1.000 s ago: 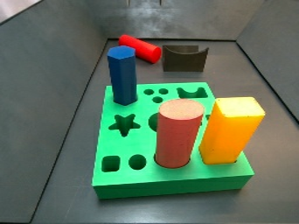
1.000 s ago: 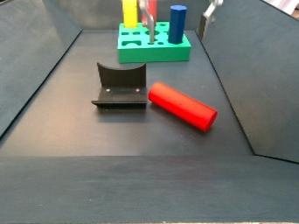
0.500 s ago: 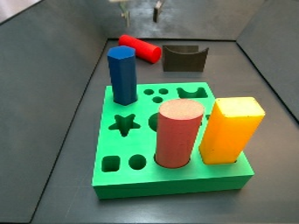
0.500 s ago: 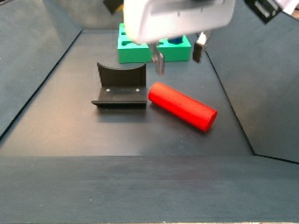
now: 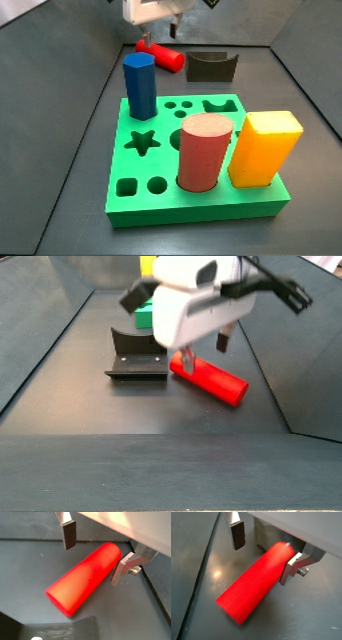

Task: Pick up the round object. Move up. Place the round object on the fixture. Regrasp the round object. Move to above the board. Insert the round object.
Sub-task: Pick up the round object.

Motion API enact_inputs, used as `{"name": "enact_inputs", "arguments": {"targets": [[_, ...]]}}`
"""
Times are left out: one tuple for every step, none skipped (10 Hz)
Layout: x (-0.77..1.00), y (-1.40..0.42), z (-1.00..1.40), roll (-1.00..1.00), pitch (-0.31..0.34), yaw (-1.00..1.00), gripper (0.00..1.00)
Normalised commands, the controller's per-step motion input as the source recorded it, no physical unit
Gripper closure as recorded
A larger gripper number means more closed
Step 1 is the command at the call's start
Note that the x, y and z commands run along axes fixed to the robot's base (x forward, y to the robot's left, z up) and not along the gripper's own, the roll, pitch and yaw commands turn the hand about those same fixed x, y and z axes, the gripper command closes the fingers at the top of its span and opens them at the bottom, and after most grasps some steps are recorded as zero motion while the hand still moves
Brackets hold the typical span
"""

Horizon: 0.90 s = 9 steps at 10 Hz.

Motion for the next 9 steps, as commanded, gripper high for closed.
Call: {"name": "enact_inputs", "arguments": {"targets": [[0.00, 0.12, -0.91, 0.01, -0.011, 0.22, 0.00], [0.00, 0.00, -0.76, 0.00, 0.000, 0.09, 0.00], [0.00, 0.00, -0.72, 0.02, 0.000, 0.02, 0.00], [0.08, 0.01, -0.68, 0.02, 0.034, 0.00, 0.00], [0.20, 0.05, -0.46, -0.04, 0.011, 0.00, 0.00], [0.07, 0.04, -0.17, -0.17, -0.041, -0.04, 0.00], [0.01, 0.09, -0.17, -0.17, -0.074, -0.03, 0.00], [0.05, 0.04, -0.09, -0.08, -0.003, -0.01, 0.00], [0.00, 0.00, 0.00, 0.00, 0.000, 0.00, 0.00]]}}
